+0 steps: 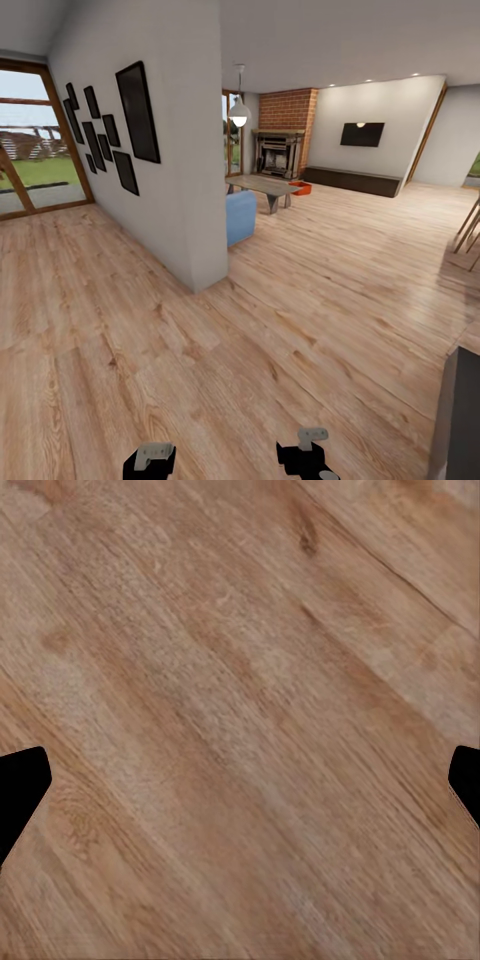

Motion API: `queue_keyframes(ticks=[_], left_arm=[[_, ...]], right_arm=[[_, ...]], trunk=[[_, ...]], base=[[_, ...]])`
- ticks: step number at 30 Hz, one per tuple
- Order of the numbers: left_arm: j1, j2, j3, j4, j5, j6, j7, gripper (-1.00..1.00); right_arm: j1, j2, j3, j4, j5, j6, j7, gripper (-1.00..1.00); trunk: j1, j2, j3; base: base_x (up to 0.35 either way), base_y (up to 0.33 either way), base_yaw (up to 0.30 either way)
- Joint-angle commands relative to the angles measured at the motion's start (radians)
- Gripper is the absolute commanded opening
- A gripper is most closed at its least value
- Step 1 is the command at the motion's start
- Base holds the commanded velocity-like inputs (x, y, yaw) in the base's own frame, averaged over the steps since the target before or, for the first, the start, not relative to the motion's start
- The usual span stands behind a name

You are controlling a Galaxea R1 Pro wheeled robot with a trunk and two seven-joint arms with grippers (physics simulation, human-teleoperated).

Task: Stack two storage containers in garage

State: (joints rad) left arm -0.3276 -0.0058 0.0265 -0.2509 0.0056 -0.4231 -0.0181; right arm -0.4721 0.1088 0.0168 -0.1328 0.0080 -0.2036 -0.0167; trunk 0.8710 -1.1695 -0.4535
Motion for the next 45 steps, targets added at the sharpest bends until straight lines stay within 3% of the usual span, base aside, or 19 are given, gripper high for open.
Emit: queue_keyframes(ticks=[1,45], left_arm=[[-0.001,0.0,0.003,0.001,0.001,-0.003,-0.002,1.0],[-0.001,0.0,0.003,0.001,0.001,-0.003,-0.002,1.0]], right_arm=[[-0.001,0.0,0.002,0.001,0.001,-0.003,-0.002,1.0],[0.0,0.0,0.002,0.002,0.001,-0.003,-0.002,1.0]], trunk=[[0.001,-0.001,-0.001],[0.001,-0.001,-0.001]], base=[[0.346,0.0,0.0],[0.346,0.0,-0.021]])
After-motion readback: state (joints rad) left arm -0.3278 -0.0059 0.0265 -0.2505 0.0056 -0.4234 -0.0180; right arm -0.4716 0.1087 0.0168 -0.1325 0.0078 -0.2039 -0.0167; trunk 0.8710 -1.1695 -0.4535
